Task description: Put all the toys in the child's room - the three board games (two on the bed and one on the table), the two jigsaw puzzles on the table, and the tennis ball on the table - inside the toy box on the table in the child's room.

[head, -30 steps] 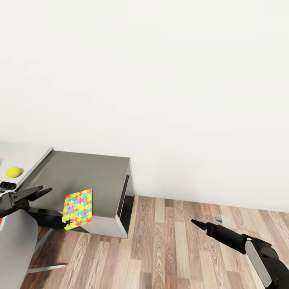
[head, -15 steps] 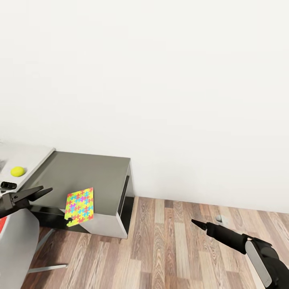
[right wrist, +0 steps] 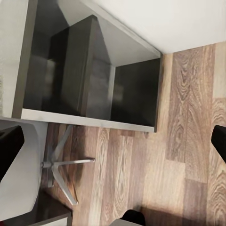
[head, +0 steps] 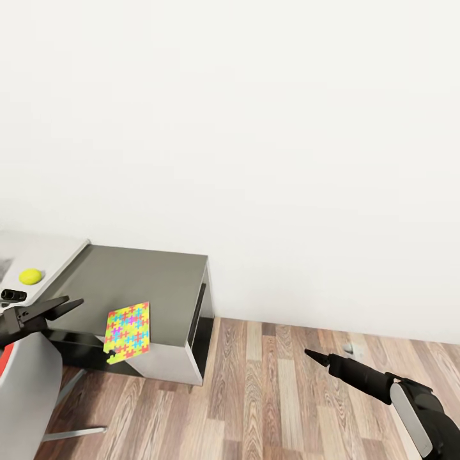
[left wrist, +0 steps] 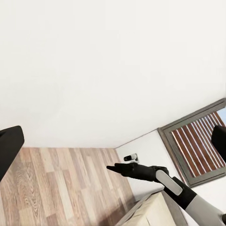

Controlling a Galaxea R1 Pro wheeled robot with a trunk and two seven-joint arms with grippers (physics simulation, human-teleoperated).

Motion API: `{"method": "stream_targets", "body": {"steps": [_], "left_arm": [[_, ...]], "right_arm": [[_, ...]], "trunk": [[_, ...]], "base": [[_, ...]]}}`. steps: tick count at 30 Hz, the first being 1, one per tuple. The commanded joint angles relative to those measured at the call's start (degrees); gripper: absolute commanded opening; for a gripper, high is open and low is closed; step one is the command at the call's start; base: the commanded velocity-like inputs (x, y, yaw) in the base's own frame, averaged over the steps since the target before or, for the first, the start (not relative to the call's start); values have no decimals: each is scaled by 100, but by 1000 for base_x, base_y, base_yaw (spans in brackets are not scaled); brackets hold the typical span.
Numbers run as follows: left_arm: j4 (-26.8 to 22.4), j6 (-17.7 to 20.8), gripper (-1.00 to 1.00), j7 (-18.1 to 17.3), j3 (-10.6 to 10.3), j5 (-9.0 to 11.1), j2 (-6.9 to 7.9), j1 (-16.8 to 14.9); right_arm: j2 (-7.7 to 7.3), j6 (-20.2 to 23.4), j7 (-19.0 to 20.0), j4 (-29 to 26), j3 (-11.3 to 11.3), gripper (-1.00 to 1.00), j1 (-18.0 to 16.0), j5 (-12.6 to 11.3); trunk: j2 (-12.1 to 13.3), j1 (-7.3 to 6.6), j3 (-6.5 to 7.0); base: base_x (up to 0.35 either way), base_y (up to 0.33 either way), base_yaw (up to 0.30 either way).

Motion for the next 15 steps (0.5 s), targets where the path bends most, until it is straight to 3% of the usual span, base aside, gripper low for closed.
{"method": "stream_targets", "body": {"steps": [1,15], "left_arm": [[-1,61,100,-25,0,-8,1,-3],[-1,54,100,-25,-8,-7,1,-3]], "right_arm": [[1,39,6,-2,-7,100,-4,-26],[3,38,6,-2,-4,100,-4,-26]], "trunk": [[-10,3,0],[-10,3,133]], "base": [[0,0,0],[0,0,0]]}}
